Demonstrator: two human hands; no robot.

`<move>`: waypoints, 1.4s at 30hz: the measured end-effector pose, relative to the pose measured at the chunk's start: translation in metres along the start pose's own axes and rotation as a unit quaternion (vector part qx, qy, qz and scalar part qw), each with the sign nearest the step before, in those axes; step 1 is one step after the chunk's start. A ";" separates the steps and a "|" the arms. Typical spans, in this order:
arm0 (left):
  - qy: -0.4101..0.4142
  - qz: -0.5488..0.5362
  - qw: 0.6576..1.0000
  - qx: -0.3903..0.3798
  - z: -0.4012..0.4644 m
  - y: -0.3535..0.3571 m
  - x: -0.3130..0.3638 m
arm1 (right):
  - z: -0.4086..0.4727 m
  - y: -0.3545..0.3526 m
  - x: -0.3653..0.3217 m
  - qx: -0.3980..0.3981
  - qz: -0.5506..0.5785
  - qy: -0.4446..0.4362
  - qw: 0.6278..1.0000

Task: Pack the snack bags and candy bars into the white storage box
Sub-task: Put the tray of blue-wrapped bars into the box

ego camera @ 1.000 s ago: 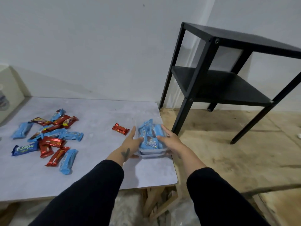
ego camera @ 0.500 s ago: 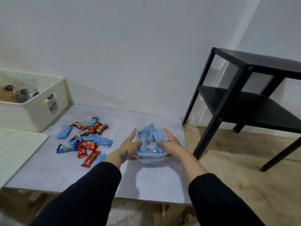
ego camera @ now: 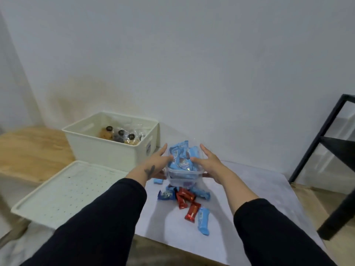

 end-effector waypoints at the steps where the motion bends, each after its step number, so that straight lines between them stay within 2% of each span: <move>1: 0.011 0.002 1.000 0.007 0.000 -0.022 0.000 | 0.005 0.020 -0.010 -0.004 -0.002 -0.011 1.000; 11: 0.050 -0.008 0.996 0.077 0.038 -0.207 0.005 | 0.064 0.181 -0.109 -0.052 0.018 -0.076 0.996; 16: 0.079 -0.039 0.991 0.105 0.091 -0.258 0.005 | 0.127 0.232 -0.129 -0.073 -0.002 -0.089 0.993; 20: 0.058 -0.005 0.992 0.116 0.137 -0.284 -0.015 | 0.186 0.265 -0.116 -0.090 -0.028 -0.071 0.993; 27: -0.012 0.178 0.983 0.040 0.203 -0.301 -0.062 | 0.237 0.299 -0.053 -0.093 -0.081 0.068 0.990; 29: -0.034 0.283 0.959 -0.001 0.216 -0.299 -0.070 | 0.238 0.303 -0.037 -0.096 -0.065 0.122 0.986; 31: -0.053 0.387 0.920 -0.037 0.229 -0.297 -0.078 | 0.240 0.304 -0.021 -0.086 -0.071 0.163 0.980; 33: -0.068 0.445 0.889 -0.081 0.242 -0.294 -0.088 | 0.238 0.304 -0.008 -0.063 -0.094 0.185 0.976; 37: -0.060 0.476 0.859 -0.176 0.260 -0.279 -0.103 | 0.243 0.308 0.008 -0.062 -0.188 0.188 0.962; 40: -0.049 0.482 0.850 -0.209 0.268 -0.275 -0.115 | 0.242 0.311 0.010 -0.060 -0.227 0.193 0.953; 42: -0.042 0.483 0.846 -0.223 0.273 -0.274 -0.122 | 0.242 0.314 0.002 -0.056 -0.290 0.151 0.943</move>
Point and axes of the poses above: each hand's wrist, its own z-axis towards the middle knuckle, its own y-axis out of the palm, x = y × z, the point moved 5 cm from there along z, towards the middle knuckle, and after that the axes turned 9 degrees about z, right-handed, at the moved point
